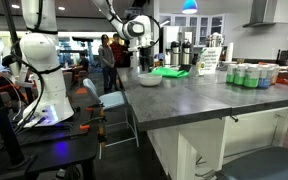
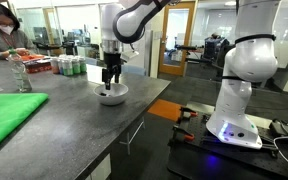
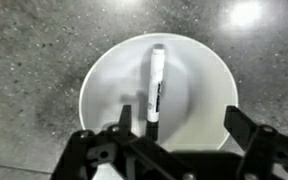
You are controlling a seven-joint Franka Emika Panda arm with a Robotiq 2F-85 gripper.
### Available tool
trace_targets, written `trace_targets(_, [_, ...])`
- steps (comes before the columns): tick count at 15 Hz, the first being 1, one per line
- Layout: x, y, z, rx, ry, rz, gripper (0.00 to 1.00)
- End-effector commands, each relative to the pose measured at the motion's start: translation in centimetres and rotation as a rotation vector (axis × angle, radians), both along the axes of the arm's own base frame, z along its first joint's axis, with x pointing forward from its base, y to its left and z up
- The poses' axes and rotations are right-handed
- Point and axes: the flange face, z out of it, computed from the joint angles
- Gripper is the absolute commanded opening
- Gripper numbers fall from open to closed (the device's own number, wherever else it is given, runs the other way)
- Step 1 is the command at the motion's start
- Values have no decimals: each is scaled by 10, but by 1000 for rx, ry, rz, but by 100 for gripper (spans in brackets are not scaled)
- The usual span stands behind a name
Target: Take the marker out of the bowl and put it on the table
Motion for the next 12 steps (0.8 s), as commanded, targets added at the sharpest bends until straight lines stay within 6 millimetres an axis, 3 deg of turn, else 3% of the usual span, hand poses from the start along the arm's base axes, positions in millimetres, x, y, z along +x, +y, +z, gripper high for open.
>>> trace_targets(1, [14, -8, -11, 15, 7, 23, 100])
trace_targets(12, [25, -9, -54, 19, 67, 10, 99])
